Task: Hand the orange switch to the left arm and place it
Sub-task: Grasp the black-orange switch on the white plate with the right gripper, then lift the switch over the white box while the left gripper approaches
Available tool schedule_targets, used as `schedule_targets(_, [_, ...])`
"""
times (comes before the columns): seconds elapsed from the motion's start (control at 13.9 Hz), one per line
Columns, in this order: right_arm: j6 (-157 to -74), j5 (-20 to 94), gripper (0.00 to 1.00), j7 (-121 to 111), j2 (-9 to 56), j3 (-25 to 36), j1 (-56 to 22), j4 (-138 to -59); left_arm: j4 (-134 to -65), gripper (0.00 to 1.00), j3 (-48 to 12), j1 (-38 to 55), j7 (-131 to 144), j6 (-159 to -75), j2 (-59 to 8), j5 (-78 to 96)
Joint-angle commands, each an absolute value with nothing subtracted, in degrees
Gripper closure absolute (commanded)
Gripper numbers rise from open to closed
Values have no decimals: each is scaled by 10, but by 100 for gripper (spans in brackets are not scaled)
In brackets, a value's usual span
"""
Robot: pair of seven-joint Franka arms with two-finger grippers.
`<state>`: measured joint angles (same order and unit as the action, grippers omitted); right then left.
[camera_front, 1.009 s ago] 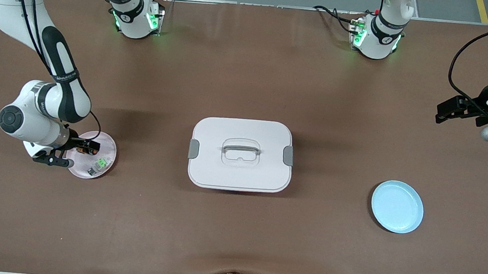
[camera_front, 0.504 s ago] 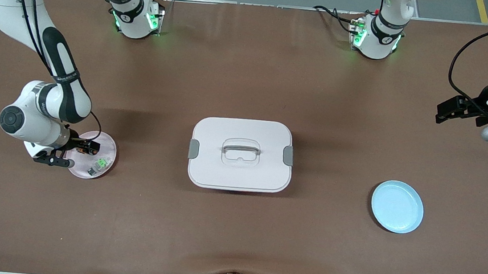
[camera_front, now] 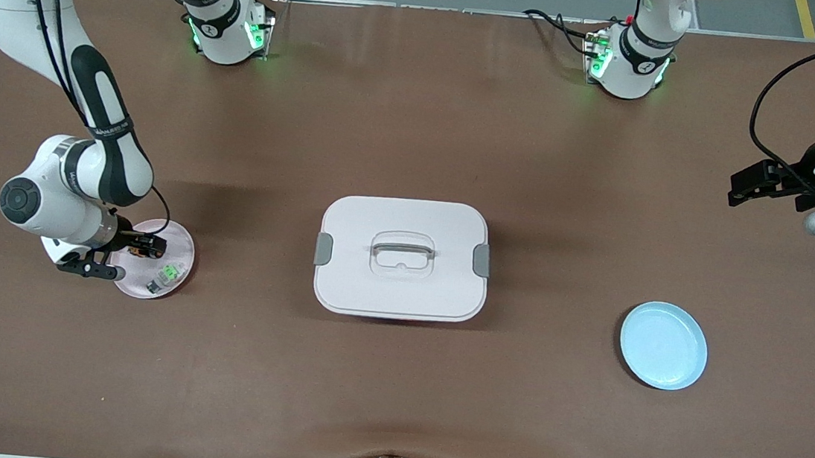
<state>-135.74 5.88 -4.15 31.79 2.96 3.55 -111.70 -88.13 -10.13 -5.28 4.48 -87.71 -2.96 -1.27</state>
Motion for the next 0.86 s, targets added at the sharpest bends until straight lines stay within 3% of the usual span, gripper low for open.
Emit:
schedule_targets(0.0, [-1274,102,100,-27,309,27,33,-1079,-879,0,-104,-55,36,-874,-23,-21])
schedule_targets(0.22, [-1172,103,100,50,297,25,25,-1023,-879,0,-104,-55,35,-874,-24,-21])
schedule_targets(0.79, [-1065,188,100,315,196,21,-68,-1019,-878,0,-104,-57,34,-874,-24,-21])
